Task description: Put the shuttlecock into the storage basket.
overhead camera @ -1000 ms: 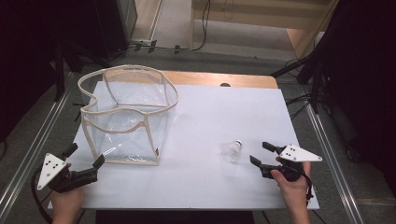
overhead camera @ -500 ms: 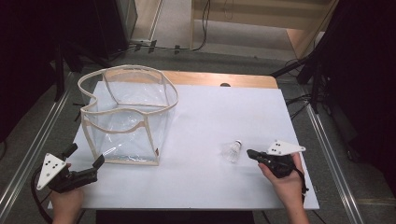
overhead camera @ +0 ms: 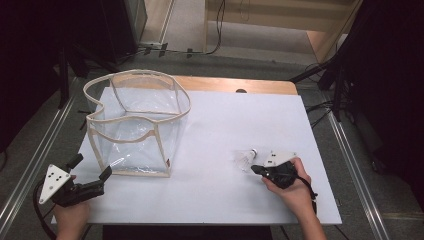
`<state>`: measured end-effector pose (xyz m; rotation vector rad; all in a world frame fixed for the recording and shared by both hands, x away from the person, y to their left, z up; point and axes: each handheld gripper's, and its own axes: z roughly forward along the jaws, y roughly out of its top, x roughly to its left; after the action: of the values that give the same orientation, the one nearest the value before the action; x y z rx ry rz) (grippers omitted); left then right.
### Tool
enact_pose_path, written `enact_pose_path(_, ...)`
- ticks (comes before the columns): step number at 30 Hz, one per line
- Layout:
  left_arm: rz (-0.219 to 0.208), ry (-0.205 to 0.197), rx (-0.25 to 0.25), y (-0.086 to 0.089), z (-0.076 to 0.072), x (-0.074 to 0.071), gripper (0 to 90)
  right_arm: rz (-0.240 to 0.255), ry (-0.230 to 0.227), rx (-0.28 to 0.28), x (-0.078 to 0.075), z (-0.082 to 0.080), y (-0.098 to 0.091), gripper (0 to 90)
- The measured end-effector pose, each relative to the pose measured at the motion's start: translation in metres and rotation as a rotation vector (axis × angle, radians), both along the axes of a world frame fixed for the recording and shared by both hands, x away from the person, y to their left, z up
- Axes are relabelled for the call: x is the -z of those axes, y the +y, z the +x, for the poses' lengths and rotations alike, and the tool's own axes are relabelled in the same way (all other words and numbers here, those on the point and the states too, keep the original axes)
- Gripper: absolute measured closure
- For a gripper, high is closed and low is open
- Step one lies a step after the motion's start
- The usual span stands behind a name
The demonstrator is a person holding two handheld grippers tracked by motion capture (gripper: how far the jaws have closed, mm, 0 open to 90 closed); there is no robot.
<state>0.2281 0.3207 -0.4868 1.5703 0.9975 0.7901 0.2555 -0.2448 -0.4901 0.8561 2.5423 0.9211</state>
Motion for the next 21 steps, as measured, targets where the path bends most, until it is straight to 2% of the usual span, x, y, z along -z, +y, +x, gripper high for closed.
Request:
enact_pose_path(8, 0.000, 0.000, 0.002, 0.000, 0.000, 0.000, 0.0, 0.010, 0.002, -0.011, 0.001, 0.013, 0.015, 87.8)
enact_pose_path(16, 0.002, 0.000, 0.004, 0.000, 0.000, 0.000, 0.0, 0.025, -0.005, 0.015, 0.002, 0.030, 0.026, 87.8)
enact_pose_path(21, 0.002, 0.000, 0.004, 0.000, 0.000, 0.000, 0.0, 0.041, 0.008, 0.045, 0.003, 0.043, 0.032, 87.8)
